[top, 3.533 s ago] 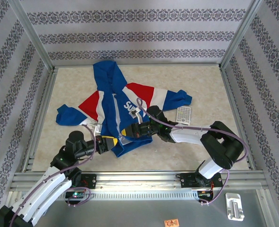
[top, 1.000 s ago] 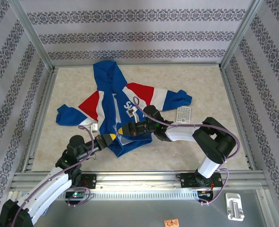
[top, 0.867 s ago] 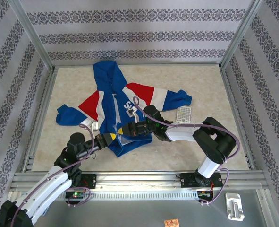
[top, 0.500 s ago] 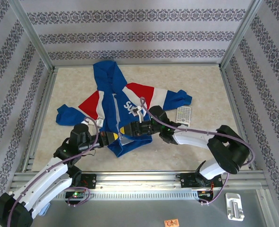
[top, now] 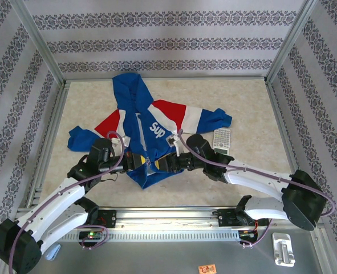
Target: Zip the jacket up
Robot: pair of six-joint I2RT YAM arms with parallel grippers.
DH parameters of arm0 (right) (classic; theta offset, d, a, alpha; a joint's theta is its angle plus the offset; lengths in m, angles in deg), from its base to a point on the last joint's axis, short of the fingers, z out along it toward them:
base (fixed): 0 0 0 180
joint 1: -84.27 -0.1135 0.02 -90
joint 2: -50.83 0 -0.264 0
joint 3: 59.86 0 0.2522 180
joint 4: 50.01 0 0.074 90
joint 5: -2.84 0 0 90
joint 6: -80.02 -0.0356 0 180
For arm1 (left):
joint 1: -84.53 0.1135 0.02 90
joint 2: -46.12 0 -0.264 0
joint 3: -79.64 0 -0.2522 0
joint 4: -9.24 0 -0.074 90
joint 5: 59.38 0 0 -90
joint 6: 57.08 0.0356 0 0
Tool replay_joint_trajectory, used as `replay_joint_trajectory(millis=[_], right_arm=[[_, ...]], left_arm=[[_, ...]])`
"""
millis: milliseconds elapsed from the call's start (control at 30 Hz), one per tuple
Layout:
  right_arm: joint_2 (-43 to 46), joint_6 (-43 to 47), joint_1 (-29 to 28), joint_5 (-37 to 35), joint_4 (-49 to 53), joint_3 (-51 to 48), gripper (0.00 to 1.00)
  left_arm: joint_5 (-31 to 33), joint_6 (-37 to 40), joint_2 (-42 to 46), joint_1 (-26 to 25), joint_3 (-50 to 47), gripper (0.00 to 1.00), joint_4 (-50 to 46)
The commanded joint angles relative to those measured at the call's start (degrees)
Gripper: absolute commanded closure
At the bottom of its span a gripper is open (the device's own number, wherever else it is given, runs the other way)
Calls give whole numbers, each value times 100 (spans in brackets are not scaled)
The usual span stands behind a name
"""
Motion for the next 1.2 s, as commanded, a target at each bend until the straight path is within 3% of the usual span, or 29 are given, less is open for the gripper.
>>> replay_joint_trajectory(millis=[0,167,400,867,1167], right_arm=[[140,327,-249,-697,379,-79,65],[-36,481,-546,-1129,561,124,61],[-579,513,-818,-1190,482,528,56],[-1298,416,-839,-1669,689,1009,56],[-1276,674,-838,-1827,1061,1040,68]], left_arm=[[-43,142,9,-129,115,100,-201],[134,-26,53,-247,-12,100,-245],[432,-150,77,-415,-57,100,-285],[562,-220,-98,-516,-101,100,-70],[568,-167,-251,-516,-92,100,-24]])
